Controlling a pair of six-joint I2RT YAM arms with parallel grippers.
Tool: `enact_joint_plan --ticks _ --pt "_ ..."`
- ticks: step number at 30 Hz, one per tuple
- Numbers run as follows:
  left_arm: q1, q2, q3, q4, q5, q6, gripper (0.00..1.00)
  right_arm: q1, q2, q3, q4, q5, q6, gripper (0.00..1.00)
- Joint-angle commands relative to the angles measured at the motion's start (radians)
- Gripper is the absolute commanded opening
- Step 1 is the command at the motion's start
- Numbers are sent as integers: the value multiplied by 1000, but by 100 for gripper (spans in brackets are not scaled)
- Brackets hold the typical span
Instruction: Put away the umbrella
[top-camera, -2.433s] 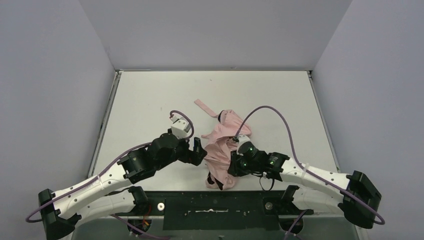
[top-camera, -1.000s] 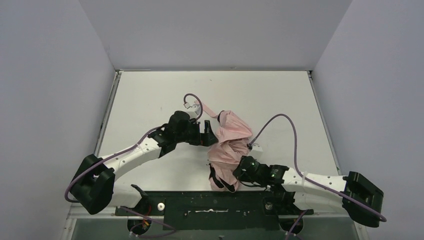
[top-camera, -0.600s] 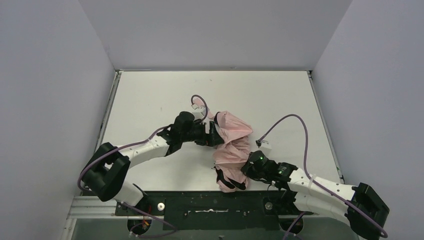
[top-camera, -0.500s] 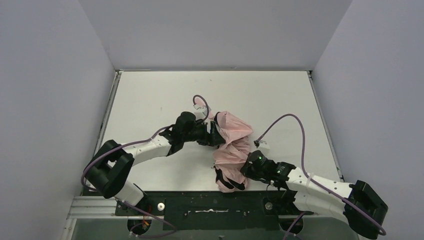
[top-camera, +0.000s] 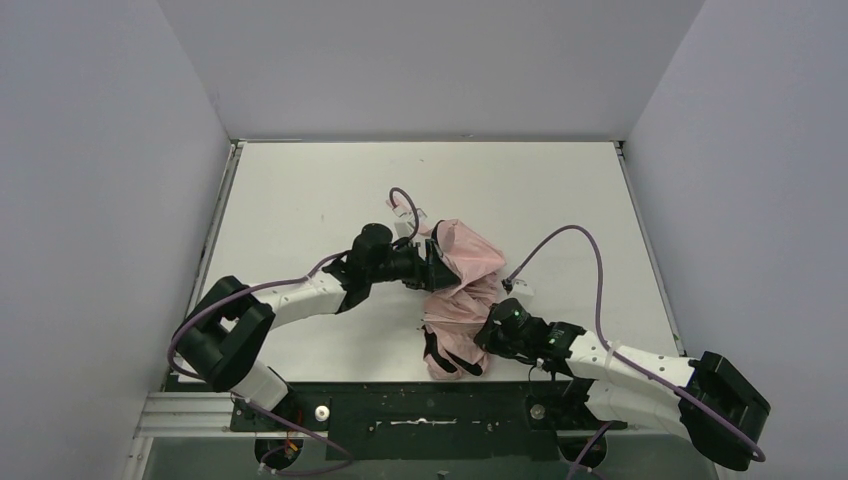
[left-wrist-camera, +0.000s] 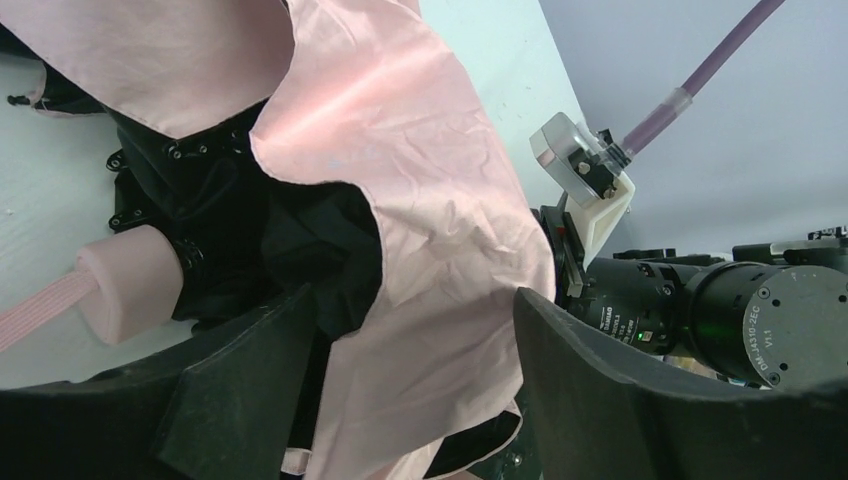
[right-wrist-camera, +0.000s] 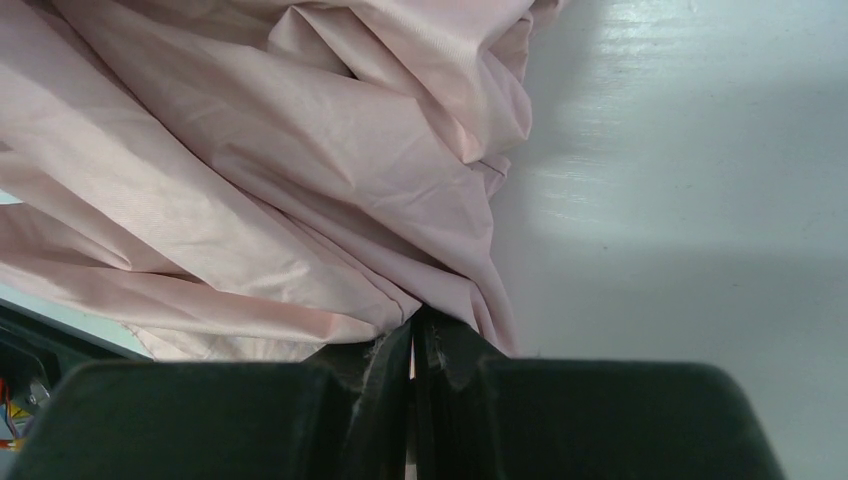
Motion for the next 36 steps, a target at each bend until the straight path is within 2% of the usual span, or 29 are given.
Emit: enact_joint_plan --ticks 1,6,15,23,24,36 --pt "-5 -70 -25 80 27 -11 73 -7 17 8 7 4 -12 3" --pt "-8 -76 -38 70 55 -10 76 -6 22 4 14 2 -11 3" --pt "-10 -83 -20 73 83 -15 44 -6 39 8 24 -1 -12 3" --pt "24 -106 76 -53 76 53 3 -6 32 11 12 2 -16 3" --pt "29 -111 93 -73 78 63 0 -6 30 11 7 5 -17 3" --pt "20 -245 233 -309 103 140 0 -9 59 52 11 33 -23 3"
